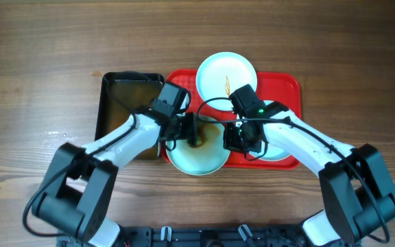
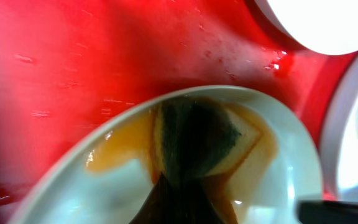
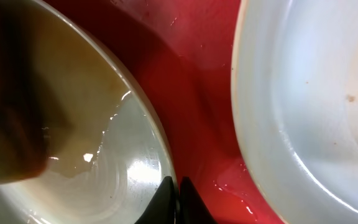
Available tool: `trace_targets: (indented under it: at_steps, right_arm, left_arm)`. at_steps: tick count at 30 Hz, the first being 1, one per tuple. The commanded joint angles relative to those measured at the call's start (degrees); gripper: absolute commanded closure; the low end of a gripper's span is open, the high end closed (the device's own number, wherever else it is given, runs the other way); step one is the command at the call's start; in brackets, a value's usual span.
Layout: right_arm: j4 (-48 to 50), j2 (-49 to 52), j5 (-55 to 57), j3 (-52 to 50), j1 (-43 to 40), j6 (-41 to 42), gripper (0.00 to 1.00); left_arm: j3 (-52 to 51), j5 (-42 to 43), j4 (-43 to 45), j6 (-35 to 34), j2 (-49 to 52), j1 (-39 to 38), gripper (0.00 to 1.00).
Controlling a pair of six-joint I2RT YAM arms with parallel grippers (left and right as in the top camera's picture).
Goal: Clean dirty plates on tray and stack at the side
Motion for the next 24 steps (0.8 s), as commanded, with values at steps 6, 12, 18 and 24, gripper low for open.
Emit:
trace_targets:
  at_steps: [6,12,18,24]
  right_arm:
    - [-1.09,0.76,1.7,-0.33,-0.15,0.04,0.95]
    - [-1.03,0.76,1.7,-0.33,-0.15,0.07,0.95]
    - [-1.03,0.76,1.68,-0.33,-0.15,0.07,0.95]
    - [-1.2,0.76,1.68,-0.33,-0.15,0.07,0.95]
  left_arm:
    - [-1.27,-10.1,-3.13,8.24,-22.77,3.23,0.96]
    - [-1.31,-10.97,-8.31,10.05,-23.47,15.23,0.96]
    - [-1.4,-11.02,-8.61,13.64,-7.43,17.05,0.94]
    - [-1.4,-15.23,-7.04,13.55,1.73,17.05,0.29]
